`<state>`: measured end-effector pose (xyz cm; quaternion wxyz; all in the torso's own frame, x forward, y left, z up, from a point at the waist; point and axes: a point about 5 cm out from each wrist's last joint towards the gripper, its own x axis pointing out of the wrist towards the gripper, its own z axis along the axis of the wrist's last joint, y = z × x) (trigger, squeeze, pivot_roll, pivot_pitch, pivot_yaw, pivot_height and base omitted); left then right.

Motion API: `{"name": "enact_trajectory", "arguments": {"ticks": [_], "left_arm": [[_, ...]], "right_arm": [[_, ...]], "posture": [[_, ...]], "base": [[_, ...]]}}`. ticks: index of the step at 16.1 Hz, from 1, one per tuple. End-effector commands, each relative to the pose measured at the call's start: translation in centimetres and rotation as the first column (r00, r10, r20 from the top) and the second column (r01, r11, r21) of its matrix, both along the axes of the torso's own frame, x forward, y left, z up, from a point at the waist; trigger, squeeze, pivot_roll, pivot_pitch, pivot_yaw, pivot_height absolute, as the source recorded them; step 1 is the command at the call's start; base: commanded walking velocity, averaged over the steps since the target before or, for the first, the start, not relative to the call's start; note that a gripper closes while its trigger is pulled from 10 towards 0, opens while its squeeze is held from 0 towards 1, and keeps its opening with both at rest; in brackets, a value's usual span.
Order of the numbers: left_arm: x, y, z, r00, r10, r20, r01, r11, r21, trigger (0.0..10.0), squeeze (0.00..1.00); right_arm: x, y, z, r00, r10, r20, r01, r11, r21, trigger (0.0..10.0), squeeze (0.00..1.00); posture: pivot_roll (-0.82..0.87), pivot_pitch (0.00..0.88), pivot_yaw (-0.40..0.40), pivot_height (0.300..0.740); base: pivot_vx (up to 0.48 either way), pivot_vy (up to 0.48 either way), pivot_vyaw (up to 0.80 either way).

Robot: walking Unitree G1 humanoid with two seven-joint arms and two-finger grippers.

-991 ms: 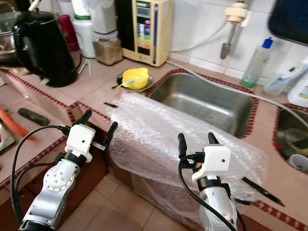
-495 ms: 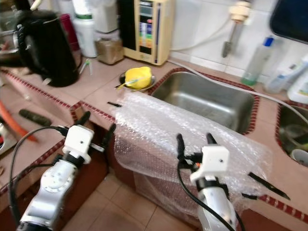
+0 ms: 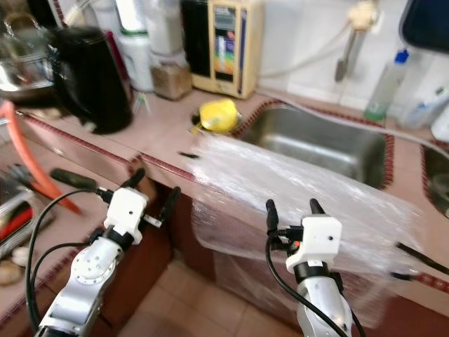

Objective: Kitchen organization

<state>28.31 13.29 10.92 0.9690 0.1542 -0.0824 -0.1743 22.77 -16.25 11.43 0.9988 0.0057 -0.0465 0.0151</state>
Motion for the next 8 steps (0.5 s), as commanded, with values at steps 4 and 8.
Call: {"name": "enact_trajectory", "arguments": {"ticks": [4,8], "left_arm": [[-0.20,0.43,0.17,1.000,0.004,0.013,-0.004,1.000,0.007,10.0,0.00],[-0.31,-0.04,0.13,1.000,-0.010,0.012,0.010,1.000,-0.006,10.0,0.00]], "right_arm": [[0.28,0.42,0.52,1.000,0.023,0.018,-0.023,1.000,0.000,10.0,0.00],[0.41,0.33,0.61,0.999,0.033,0.013,-0.033,0.999,-0.014,10.0,0.00]], "posture": [[0.16,0.000,-0.012,0.740],[0.16,0.000,-0.027,0.740]], "base": [[0.000,0.000,0.00],[0.000,0.000,0.00]]}}
